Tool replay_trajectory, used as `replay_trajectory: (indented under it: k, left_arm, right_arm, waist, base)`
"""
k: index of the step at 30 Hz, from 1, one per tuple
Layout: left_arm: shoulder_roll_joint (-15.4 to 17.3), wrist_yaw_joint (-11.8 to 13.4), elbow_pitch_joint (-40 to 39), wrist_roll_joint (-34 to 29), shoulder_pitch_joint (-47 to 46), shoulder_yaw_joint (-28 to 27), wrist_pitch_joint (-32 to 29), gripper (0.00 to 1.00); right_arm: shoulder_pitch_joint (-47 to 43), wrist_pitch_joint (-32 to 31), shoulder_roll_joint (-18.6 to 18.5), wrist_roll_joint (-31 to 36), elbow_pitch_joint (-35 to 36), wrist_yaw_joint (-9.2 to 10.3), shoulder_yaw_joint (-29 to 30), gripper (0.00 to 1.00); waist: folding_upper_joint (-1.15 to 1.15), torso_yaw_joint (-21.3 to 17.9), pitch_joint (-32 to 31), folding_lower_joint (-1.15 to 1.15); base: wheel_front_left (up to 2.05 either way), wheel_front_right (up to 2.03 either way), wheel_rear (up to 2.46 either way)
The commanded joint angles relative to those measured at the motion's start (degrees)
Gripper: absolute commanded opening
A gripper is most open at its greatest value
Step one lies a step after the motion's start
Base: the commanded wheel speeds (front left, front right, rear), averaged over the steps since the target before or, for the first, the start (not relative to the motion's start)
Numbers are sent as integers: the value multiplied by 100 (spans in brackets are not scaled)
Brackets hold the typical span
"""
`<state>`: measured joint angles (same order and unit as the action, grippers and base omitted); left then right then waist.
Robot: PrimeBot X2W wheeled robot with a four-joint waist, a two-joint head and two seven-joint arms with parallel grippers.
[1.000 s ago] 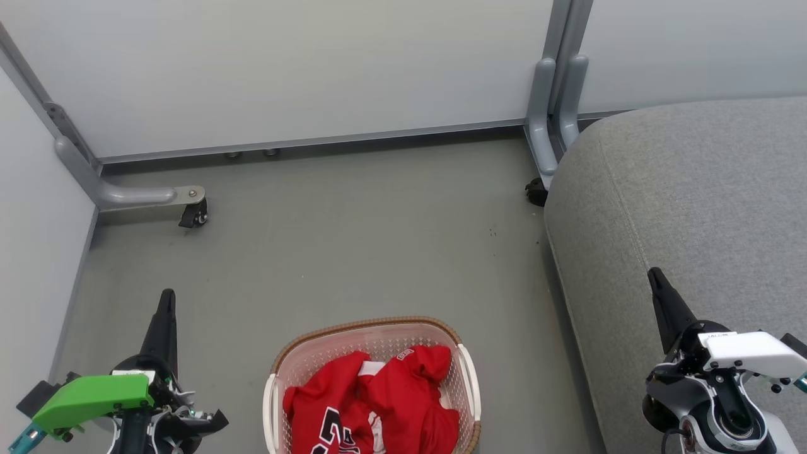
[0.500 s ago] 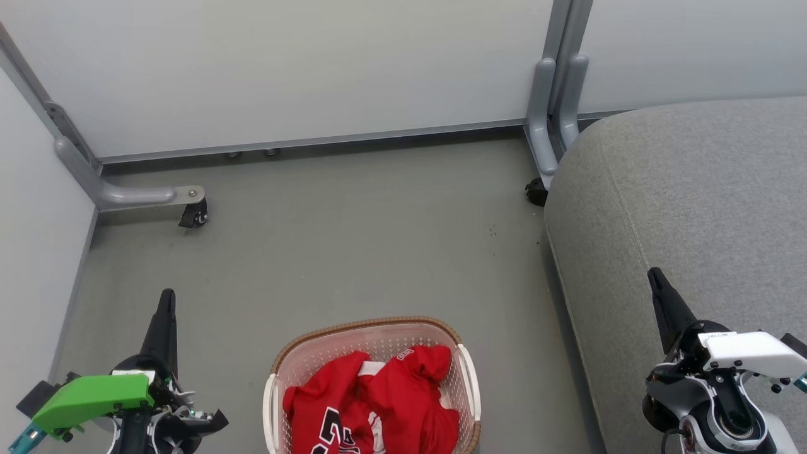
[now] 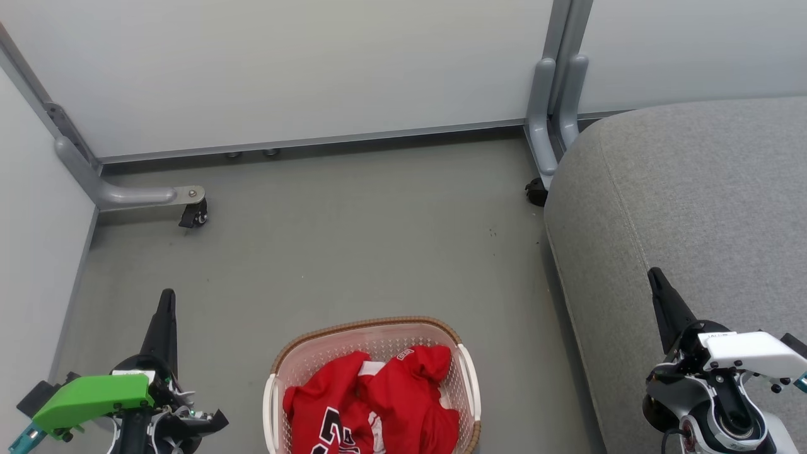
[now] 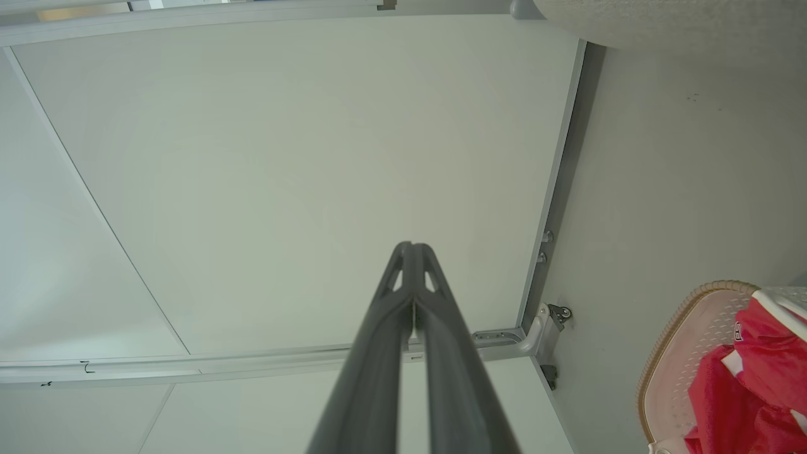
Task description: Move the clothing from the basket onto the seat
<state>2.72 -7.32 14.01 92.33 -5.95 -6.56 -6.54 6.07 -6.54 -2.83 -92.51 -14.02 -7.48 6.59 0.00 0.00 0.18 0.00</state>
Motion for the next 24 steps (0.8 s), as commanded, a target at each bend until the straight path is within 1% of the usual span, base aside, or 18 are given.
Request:
replay_trajectory:
  k: [1,6,7,10,20,24]
  left_arm:
    - [33,-37,6,18,-66,-1,-14,0]
    - [33,-37,6,18,-66,-1,-14,0]
    - [0,0,0,0,0,0,0,100]
    - [-32,10,178,0,126,11,9,100]
    - [-24,5,15,7,199,137,296,100]
    - [-21,3,-23,-15,229,79,409,100]
  right_arm:
    - [33,-11,-7,20,-9,-2,-2,0]
    - [33,-11,-7,20,-9,-2,-2,0]
    - [0,0,0,0,0,0,0,100]
    - [-136,8,45,0,-173,1,-6,100]
    - [-221,297,37,181,-1,1,-49,100]
    - [-241,409,33,444,26,1,-7,100]
  waist:
    - [0,0,0,0]
    - [0,0,0,0]
    - [0,0,0,0]
    - [0,0,1,0]
    - [0,-25,-42,0]
    - [0,-33,-60,0]
  base:
    - [0,0,0]
    - [0,0,0]
    - [0,0,0]
    - [0,0,0]
    - [0,0,0]
    - [0,0,0]
